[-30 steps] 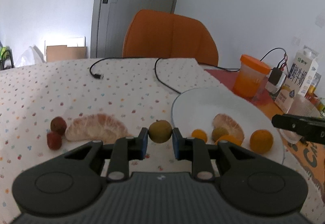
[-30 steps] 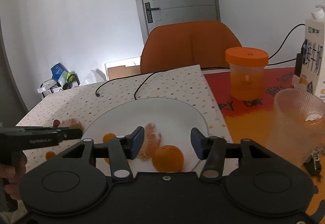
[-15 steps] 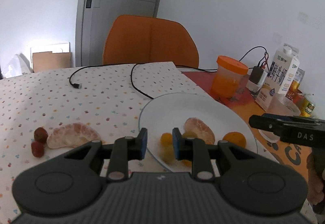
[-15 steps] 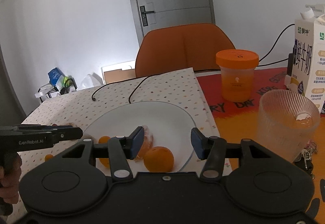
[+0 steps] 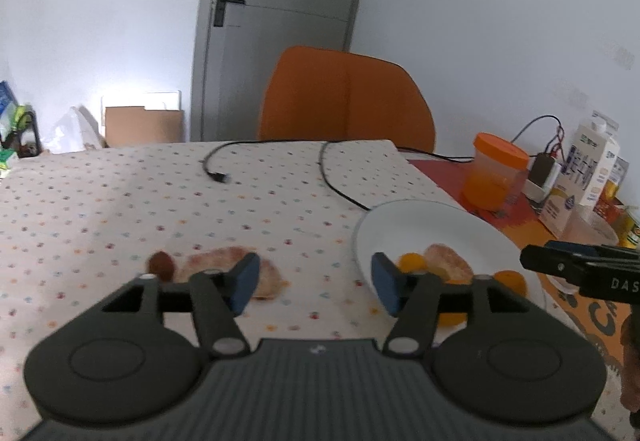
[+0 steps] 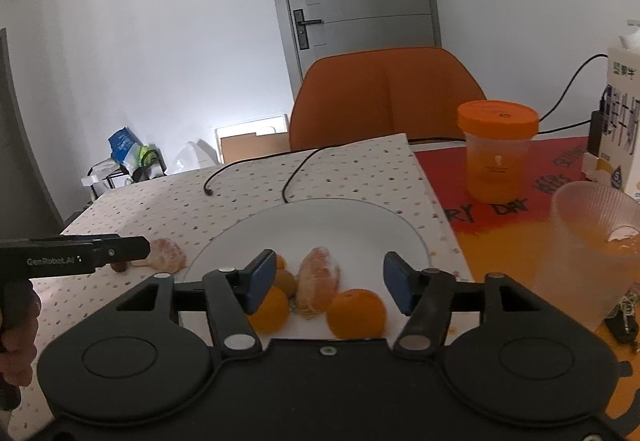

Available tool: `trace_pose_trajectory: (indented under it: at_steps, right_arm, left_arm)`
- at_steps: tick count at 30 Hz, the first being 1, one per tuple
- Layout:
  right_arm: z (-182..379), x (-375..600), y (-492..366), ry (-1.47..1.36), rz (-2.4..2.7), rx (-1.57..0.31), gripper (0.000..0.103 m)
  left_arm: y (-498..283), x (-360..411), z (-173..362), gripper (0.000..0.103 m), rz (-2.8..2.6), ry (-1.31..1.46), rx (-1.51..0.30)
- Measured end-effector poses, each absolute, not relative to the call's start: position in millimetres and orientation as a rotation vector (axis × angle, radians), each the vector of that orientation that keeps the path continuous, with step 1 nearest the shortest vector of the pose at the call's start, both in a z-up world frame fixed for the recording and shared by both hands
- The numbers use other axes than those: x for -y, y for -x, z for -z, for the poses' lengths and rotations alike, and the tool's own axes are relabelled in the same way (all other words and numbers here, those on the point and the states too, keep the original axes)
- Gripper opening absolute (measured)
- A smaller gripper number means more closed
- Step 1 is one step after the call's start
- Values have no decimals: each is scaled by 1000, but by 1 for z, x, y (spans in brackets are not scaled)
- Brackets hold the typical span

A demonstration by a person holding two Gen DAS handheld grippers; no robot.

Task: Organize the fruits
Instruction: 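Move both open tools back toward the remaining fruit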

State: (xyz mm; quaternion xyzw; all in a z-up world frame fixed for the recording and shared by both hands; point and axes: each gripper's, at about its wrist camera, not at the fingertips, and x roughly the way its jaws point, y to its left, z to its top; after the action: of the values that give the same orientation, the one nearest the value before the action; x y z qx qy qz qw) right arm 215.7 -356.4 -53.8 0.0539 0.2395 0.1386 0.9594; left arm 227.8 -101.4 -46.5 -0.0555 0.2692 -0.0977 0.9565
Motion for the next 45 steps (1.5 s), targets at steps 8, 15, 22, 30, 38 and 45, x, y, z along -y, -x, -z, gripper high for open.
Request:
trace_pose_trajectory:
  at_steps: [8,15,22,30,38,45]
  right_arm:
    - [49,332,-211,-86,-329,-471,86]
    - [44,309,-205,-66,-387,-446,103]
    - [44,289,-206,-59,-417,-460,103]
    - [44,266,-204,-40,-463,-474,103]
    - [46,244,-197,-14,-502,-479,101]
    - [53,220,-195,30,-541,-524,84]
  left_arm:
    - [-219,73,43,91,79,107,-530]
    - [-208,51,45,92,52,118,-536]
    - [-197,31,50,93,42,131,-542]
    - [-186,9,54,93,47,161,-552]
    - [-176,-4,54,93,39,170,-552]
    - [-169,-16,62,91,40,199,-560]
